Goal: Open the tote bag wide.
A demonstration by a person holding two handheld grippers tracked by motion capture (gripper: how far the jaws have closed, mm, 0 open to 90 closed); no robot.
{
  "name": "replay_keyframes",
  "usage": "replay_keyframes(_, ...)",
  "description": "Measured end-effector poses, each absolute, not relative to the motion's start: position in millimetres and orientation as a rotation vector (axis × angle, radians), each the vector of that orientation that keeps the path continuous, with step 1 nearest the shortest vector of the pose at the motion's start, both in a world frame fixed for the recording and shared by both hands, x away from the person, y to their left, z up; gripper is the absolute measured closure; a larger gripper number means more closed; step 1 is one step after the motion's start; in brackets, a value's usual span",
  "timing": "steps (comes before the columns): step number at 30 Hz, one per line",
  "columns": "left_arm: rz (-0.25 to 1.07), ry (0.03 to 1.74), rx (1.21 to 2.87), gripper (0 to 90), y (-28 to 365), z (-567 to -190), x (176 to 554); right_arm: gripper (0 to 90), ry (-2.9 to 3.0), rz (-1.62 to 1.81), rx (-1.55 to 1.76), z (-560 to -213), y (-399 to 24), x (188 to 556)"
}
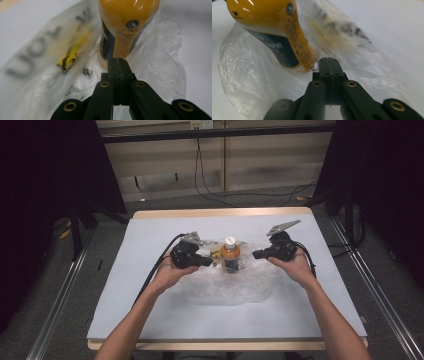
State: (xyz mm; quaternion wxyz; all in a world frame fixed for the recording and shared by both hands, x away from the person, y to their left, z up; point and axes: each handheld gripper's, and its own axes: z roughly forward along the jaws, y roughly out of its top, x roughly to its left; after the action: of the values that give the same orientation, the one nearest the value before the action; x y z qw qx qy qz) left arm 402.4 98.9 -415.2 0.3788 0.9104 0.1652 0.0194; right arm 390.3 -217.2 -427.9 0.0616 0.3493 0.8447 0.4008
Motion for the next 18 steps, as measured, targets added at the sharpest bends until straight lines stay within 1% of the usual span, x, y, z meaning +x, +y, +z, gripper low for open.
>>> replay_keyframes(2, 0.038, 0.413, 2.368, 90.0, 93, -421, 408, 90.0, 2.605, 1.18, 1.031, -430, -210, 396)
replay_keyframes(6, 0.013, 0.479, 2.366, 90.0, 90, -432, 421, 90.0, 2.67, 1.125, 1.033, -429, -203, 411)
replay_keyframes(9, 0.006, 0.515, 2.401, 90.0, 87, -443, 427, 90.0, 2.718, 1.1, 1.037, -432, -196, 421)
replay_keyframes(10, -0.008, 0.526, 2.408, 90.0, 85, -447, 428, 90.0, 2.736, 1.076, 1.029, -433, -192, 425)
replay_keyframes(15, -0.024, 0.473, 2.47, 90.0, 76, -459, 421, 90.0, 2.844, 0.975, 1.037, -445, -176, 436)
replay_keyframes(18, -0.032, 0.465, 2.489, 90.0, 72, -468, 406, 90.0, 2.891, 0.934, 1.07, -456, -169, 443)
